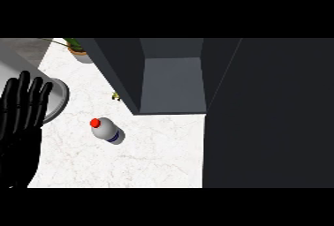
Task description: Pick up the bottled water, place it into the cabinet and close the cabinet
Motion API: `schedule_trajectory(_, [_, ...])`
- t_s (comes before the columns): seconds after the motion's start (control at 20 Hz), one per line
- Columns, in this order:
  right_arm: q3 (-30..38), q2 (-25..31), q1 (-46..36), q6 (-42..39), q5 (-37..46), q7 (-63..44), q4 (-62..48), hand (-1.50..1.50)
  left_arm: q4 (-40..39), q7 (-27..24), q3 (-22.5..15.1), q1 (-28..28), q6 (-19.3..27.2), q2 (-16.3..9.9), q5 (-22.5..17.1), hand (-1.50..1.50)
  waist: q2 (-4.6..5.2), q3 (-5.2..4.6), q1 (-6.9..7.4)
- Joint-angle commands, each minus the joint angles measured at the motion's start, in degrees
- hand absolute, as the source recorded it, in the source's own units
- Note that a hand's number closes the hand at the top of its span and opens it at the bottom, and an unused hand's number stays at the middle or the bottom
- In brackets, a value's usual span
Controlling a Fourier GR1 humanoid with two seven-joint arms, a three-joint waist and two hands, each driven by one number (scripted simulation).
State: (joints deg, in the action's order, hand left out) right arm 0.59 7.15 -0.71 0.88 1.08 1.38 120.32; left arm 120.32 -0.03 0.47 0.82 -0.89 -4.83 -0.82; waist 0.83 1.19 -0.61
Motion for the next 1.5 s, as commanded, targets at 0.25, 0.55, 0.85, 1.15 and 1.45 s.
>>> schedule_trajectory(0.25, [2.1, -0.7, 8.5, -1.2, -5.2, -3.0, 7.5, -1.5, -0.1, 4.2, 1.0, -4.0, 14.2, 4.2, 15.3, -1.5, -1.02, -1.13, -0.08])
schedule_trajectory(0.55, [-10.2, 0.0, 20.1, -10.5, -11.9, -7.0, 16.3, -1.5, 0.3, 9.9, -5.7, 0.4, 24.5, 4.8, 6.9, -1.5, -1.12, -1.17, -0.17])
schedule_trajectory(0.85, [-16.6, -0.8, 26.8, -9.5, -8.2, -11.0, 25.6, -1.5, 4.9, 18.3, -8.9, 0.1, 27.7, 4.8, 13.5, -1.5, -0.96, -1.18, 0.23])
schedule_trajectory(1.15, [-24.7, -1.4, 37.3, -9.3, -1.6, -6.7, 30.9, -1.5, 5.2, 22.8, -8.5, 4.6, 26.5, 4.1, 17.6, -1.5, -1.13, -1.21, -0.15])
schedule_trajectory(1.45, [-21.6, 0.8, 38.3, -10.3, -4.5, -4.7, 30.1, -1.5, -4.1, 14.2, -3.5, 5.6, 26.1, 4.3, 9.7, -1.5, -0.93, -1.24, -0.02])
